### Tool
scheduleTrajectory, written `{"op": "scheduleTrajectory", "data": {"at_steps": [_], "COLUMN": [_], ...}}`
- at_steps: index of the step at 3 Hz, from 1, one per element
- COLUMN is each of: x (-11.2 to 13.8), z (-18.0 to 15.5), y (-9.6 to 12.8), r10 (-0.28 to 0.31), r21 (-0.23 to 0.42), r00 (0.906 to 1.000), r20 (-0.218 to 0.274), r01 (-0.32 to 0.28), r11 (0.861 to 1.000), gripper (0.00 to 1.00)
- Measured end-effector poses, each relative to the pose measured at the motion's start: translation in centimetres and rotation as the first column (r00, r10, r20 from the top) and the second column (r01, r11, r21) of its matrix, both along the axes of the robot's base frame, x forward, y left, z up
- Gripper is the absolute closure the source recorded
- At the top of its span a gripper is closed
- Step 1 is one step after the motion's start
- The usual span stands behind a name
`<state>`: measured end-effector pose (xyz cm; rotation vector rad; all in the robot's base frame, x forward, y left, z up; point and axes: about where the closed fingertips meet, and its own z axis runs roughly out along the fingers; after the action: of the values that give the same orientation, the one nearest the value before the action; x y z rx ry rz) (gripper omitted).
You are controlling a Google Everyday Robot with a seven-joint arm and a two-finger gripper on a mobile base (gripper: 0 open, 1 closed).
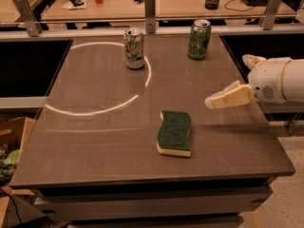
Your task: Move 7up can near sponge
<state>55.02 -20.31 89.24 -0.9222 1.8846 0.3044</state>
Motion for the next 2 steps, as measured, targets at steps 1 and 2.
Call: {"op": "scheduleTrajectory", "data": {"at_steps": [1,2], "x": [1.7,3.9], "z": [-0.6,-0.6], "y": [3.3,6.9], "r10": [0.035,0.065], "r21": [0.059,0.140], "r00": [0.9989,0.9965], "r20": [0.032,0.052], "r01": [-0.036,-0.072], "r11": [0.998,0.988], "gripper": [0.00,0.00]}}
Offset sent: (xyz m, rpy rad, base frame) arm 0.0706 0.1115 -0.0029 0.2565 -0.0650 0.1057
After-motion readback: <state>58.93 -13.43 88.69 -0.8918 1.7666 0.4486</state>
